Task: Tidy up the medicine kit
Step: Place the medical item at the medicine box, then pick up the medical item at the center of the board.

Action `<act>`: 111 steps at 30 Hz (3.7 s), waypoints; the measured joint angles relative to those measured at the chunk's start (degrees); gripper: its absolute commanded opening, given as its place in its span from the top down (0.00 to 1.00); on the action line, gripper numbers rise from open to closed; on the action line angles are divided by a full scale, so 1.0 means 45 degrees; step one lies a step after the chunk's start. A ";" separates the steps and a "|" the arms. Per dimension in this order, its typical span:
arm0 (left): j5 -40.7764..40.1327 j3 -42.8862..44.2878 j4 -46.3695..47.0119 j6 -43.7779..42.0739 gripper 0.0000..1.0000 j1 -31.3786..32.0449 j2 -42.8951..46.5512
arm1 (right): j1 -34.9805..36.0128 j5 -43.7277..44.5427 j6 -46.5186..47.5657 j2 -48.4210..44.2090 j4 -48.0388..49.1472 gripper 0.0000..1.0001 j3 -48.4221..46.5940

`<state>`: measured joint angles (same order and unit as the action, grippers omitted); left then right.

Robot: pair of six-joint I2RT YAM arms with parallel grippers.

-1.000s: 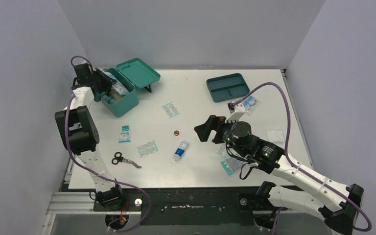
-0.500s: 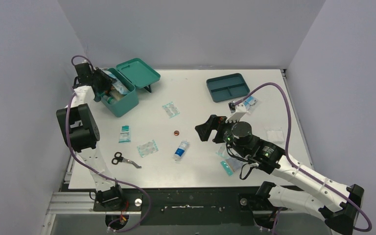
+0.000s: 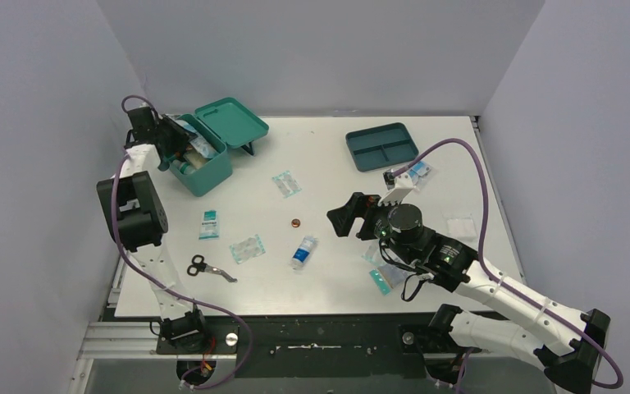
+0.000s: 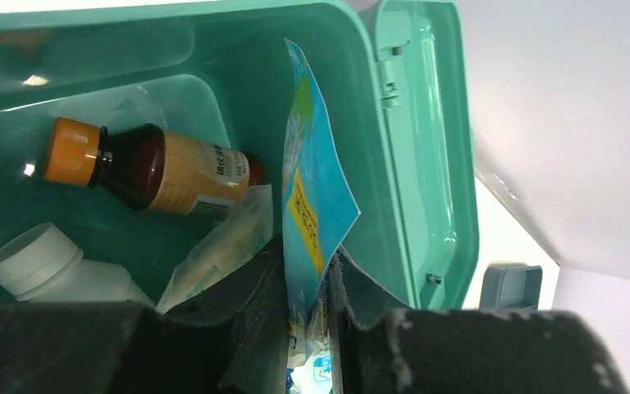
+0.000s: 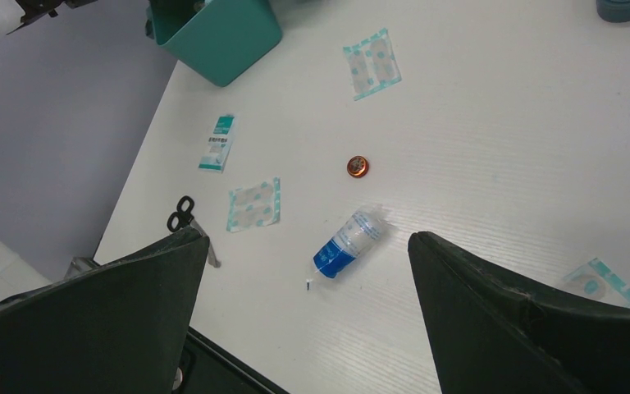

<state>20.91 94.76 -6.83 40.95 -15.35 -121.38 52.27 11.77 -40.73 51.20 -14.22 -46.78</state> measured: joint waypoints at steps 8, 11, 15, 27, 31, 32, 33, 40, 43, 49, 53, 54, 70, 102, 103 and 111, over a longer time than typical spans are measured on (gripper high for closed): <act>0.0029 0.0568 -0.0505 -0.0049 0.63 0.0073 -0.0753 | 0.0000 0.0015 0.0005 0.0000 0.0000 0.00 0.0000; -0.0049 0.1234 -0.1005 -0.0267 0.59 0.0107 -0.0874 | 0.0000 0.0015 0.0005 0.0000 0.0000 0.00 0.0000; -0.0355 0.1982 -0.1496 -0.0656 0.58 0.0155 -0.0874 | 0.0000 0.0019 0.0005 0.0000 0.0000 0.00 0.0000; -0.1797 0.2433 -0.2628 -0.1938 0.72 0.0330 -0.0568 | 0.0000 0.0019 -0.0005 -0.0019 0.0005 0.00 0.0000; -0.2482 0.2433 -0.2739 -0.2404 0.72 0.0733 -0.0282 | 0.0000 0.0019 -0.0015 -0.0019 0.0000 0.00 0.0000; -0.2783 0.2433 -0.2817 -0.2569 0.72 0.0845 -0.0194 | 0.0005 0.0019 -0.0015 -0.0024 0.0000 0.00 0.0000; -0.2958 0.2433 -0.2856 -0.2662 0.72 0.1010 -0.0126 | 0.0000 0.0019 -0.0015 -0.0024 -0.0005 0.00 0.0000; -0.3944 0.2433 -0.2909 -0.3211 0.76 0.1744 0.0189 | 0.0005 0.0034 -0.0019 -0.0024 -0.0005 0.00 0.0000; -0.4133 0.2433 -0.2929 -0.3259 0.81 0.1715 0.0189 | 0.0000 0.0068 -0.0053 -0.0024 -0.0005 0.00 0.0000; -0.4381 0.2433 -0.2977 -0.3361 0.90 0.1540 0.0146 | 0.0005 0.0102 -0.0053 -0.0024 -0.0005 0.00 0.0000; -0.4804 0.2458 -0.2992 -0.3589 0.91 0.1496 -0.0131 | 0.0005 0.0112 -0.0053 -0.0024 -0.0005 0.00 0.0000; -0.4920 0.2467 -0.2997 -0.3643 0.92 0.1486 -0.0282 | 0.0000 0.0117 -0.0053 -0.0024 -0.0005 0.00 0.0000; -0.5595 0.3099 -0.3696 -0.4211 0.92 0.1224 -0.1914 | 0.0000 0.0301 -0.0068 -0.0005 -0.0117 0.00 0.0000; -0.1073 -0.2594 -0.5644 -0.4367 0.18 0.2569 0.8359 | -0.0170 0.3298 -0.3891 0.2550 -0.4498 0.00 -0.1219; -0.0976 -0.3172 -0.5595 -0.4367 0.05 0.2837 0.8820 | -0.0257 0.3434 -0.3895 0.2778 -0.4600 0.00 -0.1345; -0.0529 -0.6601 -0.5173 -0.4498 0.03 0.5008 1.1453 | -0.2225 0.3201 -0.2526 0.4318 -0.4182 0.00 -0.1608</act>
<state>18.52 65.06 -30.11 20.71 7.18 -69.84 42.26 26.17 -52.10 70.63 -33.04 -54.02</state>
